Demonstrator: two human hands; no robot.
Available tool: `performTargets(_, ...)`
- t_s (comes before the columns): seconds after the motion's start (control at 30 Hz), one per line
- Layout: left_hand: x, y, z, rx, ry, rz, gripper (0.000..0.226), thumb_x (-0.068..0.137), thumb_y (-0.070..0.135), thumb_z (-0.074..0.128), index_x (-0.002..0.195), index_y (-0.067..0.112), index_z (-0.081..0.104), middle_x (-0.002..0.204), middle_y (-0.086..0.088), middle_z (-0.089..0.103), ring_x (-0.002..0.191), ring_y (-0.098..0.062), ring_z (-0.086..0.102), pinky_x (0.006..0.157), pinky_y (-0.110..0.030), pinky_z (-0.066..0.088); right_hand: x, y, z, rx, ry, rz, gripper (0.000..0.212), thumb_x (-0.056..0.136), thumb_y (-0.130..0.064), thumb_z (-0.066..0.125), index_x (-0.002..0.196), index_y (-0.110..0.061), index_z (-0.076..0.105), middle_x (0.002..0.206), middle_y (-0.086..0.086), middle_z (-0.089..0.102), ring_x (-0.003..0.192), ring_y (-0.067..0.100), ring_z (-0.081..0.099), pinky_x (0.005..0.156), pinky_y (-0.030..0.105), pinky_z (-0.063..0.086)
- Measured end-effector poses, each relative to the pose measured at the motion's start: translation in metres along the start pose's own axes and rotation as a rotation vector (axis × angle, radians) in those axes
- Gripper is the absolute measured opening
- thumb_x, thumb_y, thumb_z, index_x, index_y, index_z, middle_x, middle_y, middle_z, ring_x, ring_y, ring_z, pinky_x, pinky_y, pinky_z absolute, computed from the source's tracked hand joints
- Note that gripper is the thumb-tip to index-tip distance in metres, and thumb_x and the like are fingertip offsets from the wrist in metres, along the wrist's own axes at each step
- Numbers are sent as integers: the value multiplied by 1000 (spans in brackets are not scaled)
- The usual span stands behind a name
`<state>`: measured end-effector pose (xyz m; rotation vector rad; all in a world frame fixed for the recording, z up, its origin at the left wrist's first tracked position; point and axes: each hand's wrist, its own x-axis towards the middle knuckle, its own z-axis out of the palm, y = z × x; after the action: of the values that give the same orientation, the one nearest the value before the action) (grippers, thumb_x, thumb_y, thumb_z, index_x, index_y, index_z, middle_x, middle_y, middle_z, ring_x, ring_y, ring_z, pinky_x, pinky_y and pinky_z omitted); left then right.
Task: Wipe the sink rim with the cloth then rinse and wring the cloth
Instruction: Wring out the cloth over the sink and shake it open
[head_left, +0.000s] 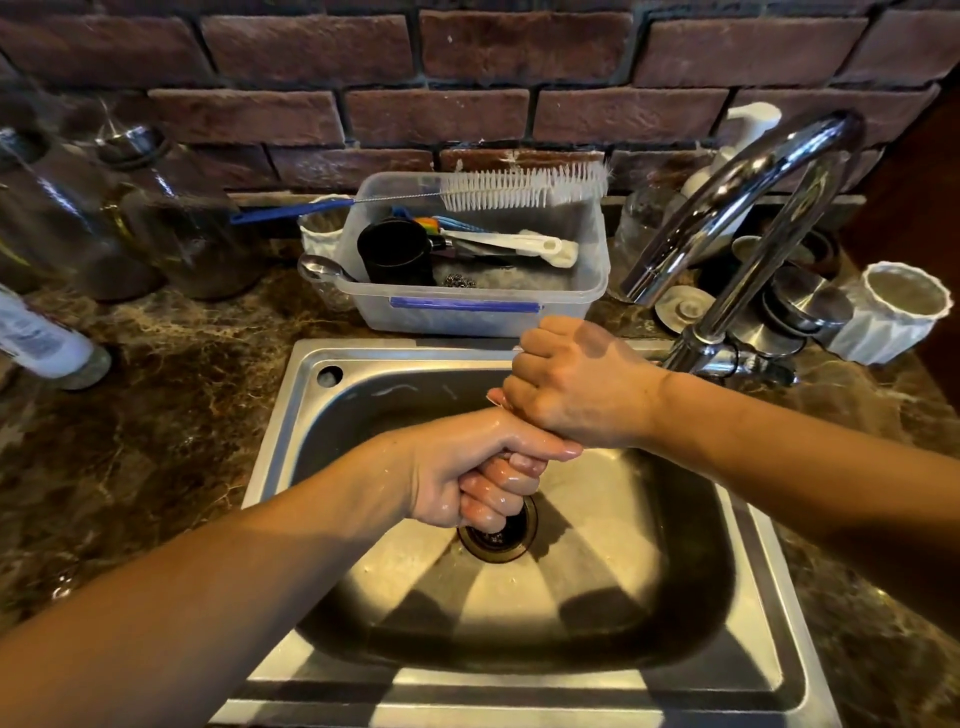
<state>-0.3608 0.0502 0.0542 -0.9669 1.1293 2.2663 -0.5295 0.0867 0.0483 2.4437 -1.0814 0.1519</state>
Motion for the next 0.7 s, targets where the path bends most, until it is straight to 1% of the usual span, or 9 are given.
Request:
performTargets(0.07,1,-1,4,101,72,7,48,96,30,60,54,22,41,47,7,31,40,-8,21,44,-22,13,-3,-6,-3,29,-23,39,24,95,-26,64,77,-12,69,68,6,65,65,27,57,63,37,46)
performTargets(0.1,1,-1,7,287,168,38,44,96,28,60,56,22,43,49,6,33,43,-10,25,46,-25,16,-5,-12,-6,74,-68,85,20,90,-27,68,76,-13,68,68,6,65,65,27,59,62,37,46)
performTargets(0.2,-5,5,10,1240,605,153,19,90,29,60,73,22,57,62,5,46,64,-18,48,58,-30,38,-7,-31,-17,351,-426,375,22,80,-39,75,85,-20,64,80,2,68,76,27,64,63,33,45)
performTargets(0.3,-12,11,6,1851,818,210,23,95,41,54,103,21,64,84,1,61,78,-22,58,68,-33,39,-10,-34,-23,1049,-726,826,39,72,-55,80,91,-25,64,91,-4,71,89,18,66,78,36,55)
performTargets(0.4,-11,11,1,2110,771,398,39,101,50,41,117,19,58,105,-3,71,93,-25,69,66,-33,37,-16,-35,-17,1839,-644,1066,63,66,-54,86,109,-10,71,105,4,74,99,18,66,82,30,53)
performTargets(0.47,-10,10,-4,2138,729,723,36,102,44,41,104,14,60,90,-7,72,78,-28,71,56,-33,41,-24,-40,-8,2234,-621,1041,74,58,-56,89,110,-6,71,107,9,71,97,19,64,85,30,53)
performTargets(0.57,-6,12,-8,2143,707,1191,29,101,28,52,80,11,62,65,-9,67,54,-28,66,46,-32,48,-26,-55,2,2583,-730,735,51,69,-49,85,100,-11,74,104,5,69,96,15,64,89,29,52)
performTargets(0.63,-5,15,-7,2140,686,1363,27,100,26,58,79,10,63,66,-8,66,55,-26,65,48,-33,50,-18,-64,4,2701,-730,568,30,81,-41,77,91,-13,75,99,2,68,93,14,62,90,28,51)
performTargets(0.7,-9,18,-7,2155,670,1387,28,100,24,58,77,10,65,67,-8,65,56,-25,63,50,-34,49,-10,-67,0,2772,-762,530,26,90,-32,66,71,-15,69,84,0,63,82,13,56,85,28,48)
